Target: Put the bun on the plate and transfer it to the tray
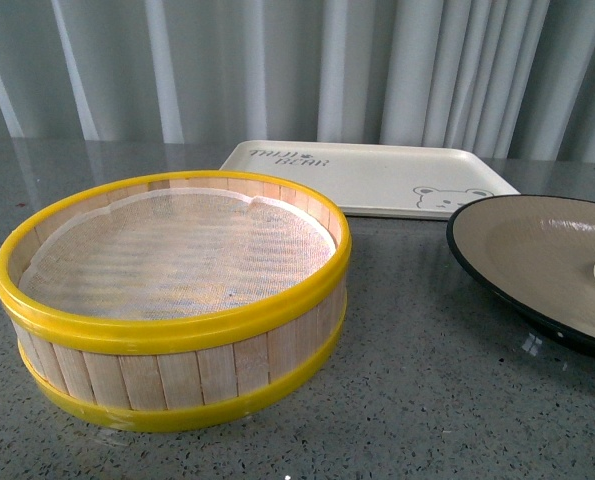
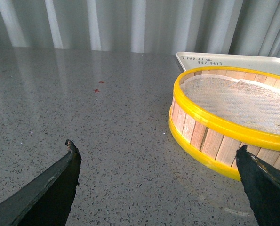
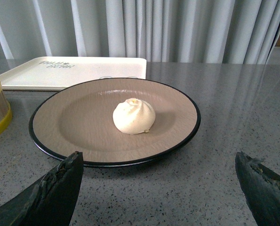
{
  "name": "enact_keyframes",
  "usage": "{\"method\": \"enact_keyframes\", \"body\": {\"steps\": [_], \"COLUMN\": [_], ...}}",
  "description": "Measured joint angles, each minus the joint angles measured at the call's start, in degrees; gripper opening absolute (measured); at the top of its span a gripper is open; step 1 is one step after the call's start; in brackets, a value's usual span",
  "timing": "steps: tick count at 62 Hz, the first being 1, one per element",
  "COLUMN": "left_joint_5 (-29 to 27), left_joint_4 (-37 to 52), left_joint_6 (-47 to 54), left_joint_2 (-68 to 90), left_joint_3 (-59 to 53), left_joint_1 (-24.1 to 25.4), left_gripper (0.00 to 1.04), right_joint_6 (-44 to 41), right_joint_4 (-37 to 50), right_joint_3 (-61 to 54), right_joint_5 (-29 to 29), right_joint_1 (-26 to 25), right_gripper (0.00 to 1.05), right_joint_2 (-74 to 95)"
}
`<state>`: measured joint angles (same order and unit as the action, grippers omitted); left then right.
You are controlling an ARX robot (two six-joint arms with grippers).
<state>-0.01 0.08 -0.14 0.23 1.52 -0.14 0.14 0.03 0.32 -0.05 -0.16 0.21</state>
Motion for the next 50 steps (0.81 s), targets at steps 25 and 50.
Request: {"method": "enact_keyframes", "body": {"steps": [25, 50], "left_joint_5": [0.0, 0.0], "left_joint_4": [0.0, 0.0], "left_joint_6": [0.0, 0.0], "left_joint_2": [0.0, 0.0], "left_joint_3": [0.0, 0.0], "left_joint_1": [0.0, 0.0], "left_gripper": [0.98, 0.98], "right_joint_6": [0.0, -6.4], "right_joint_4": [0.0, 13.9], "right_joint_3": [0.0, 2.2], "right_joint_5": [0.0, -0.9], "right_joint_1": [0.0, -2.3], "right_gripper": [0.96, 0.96], "right_joint_2": [0.0, 12.5]}}
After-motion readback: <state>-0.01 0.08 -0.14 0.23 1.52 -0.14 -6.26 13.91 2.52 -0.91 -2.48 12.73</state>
